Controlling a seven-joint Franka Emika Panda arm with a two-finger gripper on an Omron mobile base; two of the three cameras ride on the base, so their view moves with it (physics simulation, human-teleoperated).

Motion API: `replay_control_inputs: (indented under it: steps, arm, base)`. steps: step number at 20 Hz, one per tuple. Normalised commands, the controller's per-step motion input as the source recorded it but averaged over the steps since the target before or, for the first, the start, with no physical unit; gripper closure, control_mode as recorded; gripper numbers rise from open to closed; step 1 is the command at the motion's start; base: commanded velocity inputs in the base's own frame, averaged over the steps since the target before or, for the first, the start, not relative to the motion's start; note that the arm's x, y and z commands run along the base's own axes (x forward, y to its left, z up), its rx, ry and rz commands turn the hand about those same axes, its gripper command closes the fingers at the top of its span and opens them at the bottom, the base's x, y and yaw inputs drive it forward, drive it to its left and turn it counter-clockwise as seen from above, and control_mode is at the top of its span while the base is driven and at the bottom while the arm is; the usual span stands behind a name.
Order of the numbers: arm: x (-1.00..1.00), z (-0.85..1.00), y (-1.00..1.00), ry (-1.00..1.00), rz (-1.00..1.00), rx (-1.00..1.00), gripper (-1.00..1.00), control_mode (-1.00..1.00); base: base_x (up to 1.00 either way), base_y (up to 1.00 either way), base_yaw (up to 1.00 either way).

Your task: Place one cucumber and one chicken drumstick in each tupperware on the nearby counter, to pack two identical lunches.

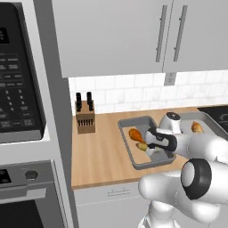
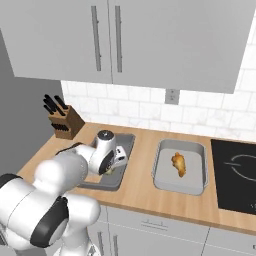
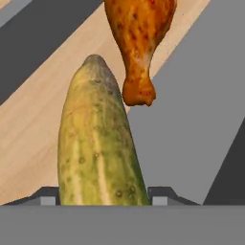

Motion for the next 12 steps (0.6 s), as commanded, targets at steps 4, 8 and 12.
replay_control_inputs:
  steps: [4, 8, 12]
  arm:
    - [0.15, -0.44, 0.14, 0.00, 0.00, -0.02, -1.00, -1.00]
    - [-0.09, -0.02, 0.02, -0.01, 0.00, 0.00, -1.00, -1.00]
    - [-0.43, 0.02, 0.00, -0.14, 0.00, 0.00, -1.00, -1.00]
  base:
    - [0.00, 0.00, 0.00]
    - [0.00, 0.00, 0.00]
    - [0.00, 0.00, 0.00]
